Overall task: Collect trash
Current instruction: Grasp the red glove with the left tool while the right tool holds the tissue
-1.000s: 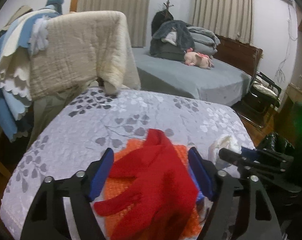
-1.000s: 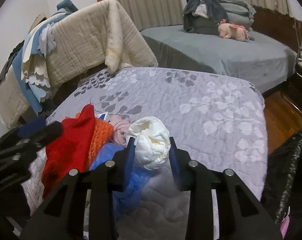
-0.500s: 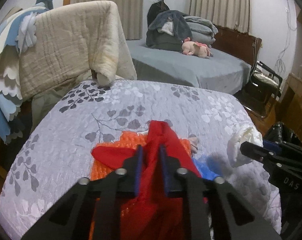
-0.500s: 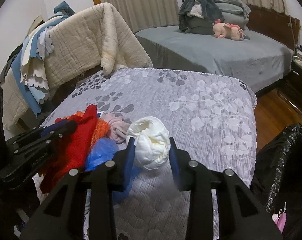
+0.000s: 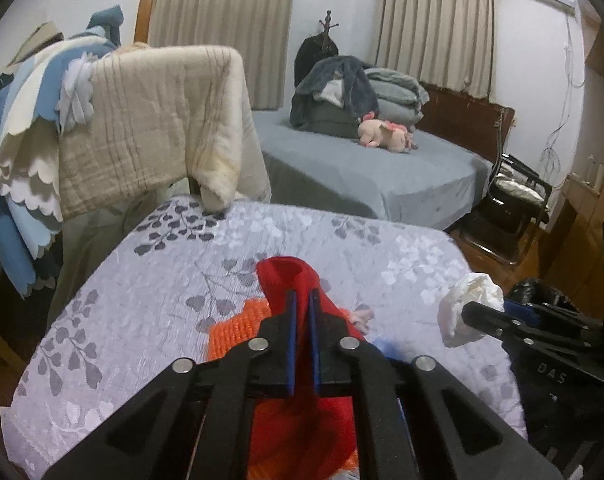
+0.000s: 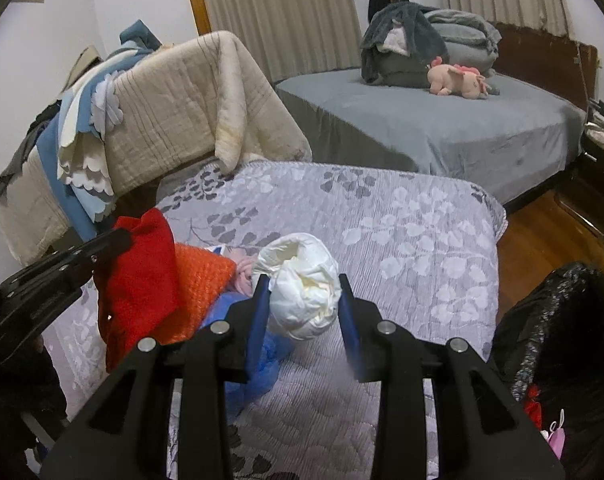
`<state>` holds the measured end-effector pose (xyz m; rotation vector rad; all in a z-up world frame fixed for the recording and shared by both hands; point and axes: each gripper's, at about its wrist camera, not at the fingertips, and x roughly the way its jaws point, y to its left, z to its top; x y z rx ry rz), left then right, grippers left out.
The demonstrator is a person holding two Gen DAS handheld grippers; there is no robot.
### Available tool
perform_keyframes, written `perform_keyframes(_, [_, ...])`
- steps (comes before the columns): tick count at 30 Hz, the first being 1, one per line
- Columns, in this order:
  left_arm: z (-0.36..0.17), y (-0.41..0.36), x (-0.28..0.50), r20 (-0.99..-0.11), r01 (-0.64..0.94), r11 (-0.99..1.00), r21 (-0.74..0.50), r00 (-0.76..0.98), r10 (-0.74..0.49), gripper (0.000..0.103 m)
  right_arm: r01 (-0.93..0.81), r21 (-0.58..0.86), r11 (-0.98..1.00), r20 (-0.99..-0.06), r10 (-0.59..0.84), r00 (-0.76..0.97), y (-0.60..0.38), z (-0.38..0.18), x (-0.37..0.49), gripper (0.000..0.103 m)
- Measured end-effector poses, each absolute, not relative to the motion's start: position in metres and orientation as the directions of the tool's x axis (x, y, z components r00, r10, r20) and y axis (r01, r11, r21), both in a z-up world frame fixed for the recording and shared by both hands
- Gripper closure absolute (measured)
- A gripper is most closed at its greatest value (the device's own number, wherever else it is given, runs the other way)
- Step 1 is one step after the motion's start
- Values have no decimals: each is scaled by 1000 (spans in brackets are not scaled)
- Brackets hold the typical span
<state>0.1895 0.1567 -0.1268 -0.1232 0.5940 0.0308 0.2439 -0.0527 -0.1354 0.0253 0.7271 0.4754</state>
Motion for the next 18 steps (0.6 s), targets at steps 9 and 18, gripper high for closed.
perform_keyframes(9, [-107,135,173,-535,-18,991,-135,843,-58,97,-401,185,897,-601,426,676,-69,-111,226,71])
perform_keyframes(18, [-94,95,162,-523,56,989,-140,843,-122,97,-371,172,912,-585,398,706,-97,-92,206,71])
